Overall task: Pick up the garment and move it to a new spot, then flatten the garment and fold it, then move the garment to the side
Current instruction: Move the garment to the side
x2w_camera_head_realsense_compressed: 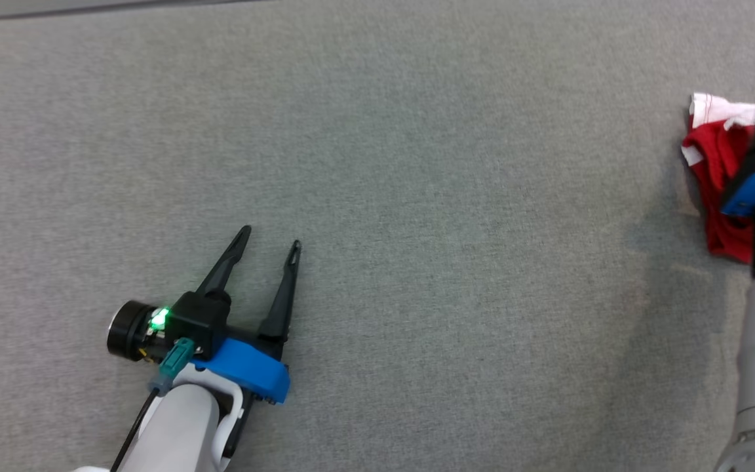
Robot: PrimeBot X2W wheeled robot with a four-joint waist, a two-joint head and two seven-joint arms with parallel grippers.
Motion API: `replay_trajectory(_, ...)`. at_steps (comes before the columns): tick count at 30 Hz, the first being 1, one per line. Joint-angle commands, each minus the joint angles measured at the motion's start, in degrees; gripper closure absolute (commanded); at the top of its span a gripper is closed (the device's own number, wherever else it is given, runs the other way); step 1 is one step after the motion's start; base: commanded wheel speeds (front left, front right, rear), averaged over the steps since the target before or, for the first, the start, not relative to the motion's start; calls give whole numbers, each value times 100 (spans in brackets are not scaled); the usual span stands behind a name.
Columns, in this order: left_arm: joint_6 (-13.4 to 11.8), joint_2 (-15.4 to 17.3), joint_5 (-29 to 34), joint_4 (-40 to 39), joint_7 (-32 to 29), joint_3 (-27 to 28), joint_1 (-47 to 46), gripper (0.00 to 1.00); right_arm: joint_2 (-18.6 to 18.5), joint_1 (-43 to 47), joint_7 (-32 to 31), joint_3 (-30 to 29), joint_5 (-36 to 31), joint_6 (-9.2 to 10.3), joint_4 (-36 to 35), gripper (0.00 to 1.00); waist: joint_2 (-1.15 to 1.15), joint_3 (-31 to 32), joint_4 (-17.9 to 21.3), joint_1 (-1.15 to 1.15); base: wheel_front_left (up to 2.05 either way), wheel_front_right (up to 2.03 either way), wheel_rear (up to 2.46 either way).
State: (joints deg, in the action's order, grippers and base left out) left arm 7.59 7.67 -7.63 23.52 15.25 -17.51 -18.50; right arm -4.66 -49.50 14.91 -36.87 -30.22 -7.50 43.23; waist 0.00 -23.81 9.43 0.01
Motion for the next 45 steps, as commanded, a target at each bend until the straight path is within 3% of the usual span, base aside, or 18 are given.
replay_trajectory(1, -39, 44, 17, 85, -19, 99, 155, 0, 62, 142, 28, 257, 195, 2, -156, 0, 0, 74, -24, -1, 0, 0, 0)
replay_trajectory(10, -132, -172, -5, 143, -11, 664, 412, 0, 160, 1737, 29, 2332, 2195, 2, -780, 0, 0, 632, -492, -1, 0, 0, 0)
replay_trajectory(17, -188, -277, 41, 190, -10, 1077, 781, 0, 164, 2781, 29, 3105, 3122, 2, -1069, 0, 0, 1019, -762, -1, 0, 0, 0)
replay_trajectory(23, -181, -345, 116, 202, -10, 1288, 1087, 0, 167, 3309, 30, 3431, 3317, 2, -1157, 0, 0, 1321, -840, -1, 0, 0, 0)
replay_trajectory(45, -185, -469, 256, 147, -10, 1472, 1888, 0, 169, 4139, 30, 3580, 3529, 1, -1223, 0, 0, 2328, -908, -1, 0, 0, 0)
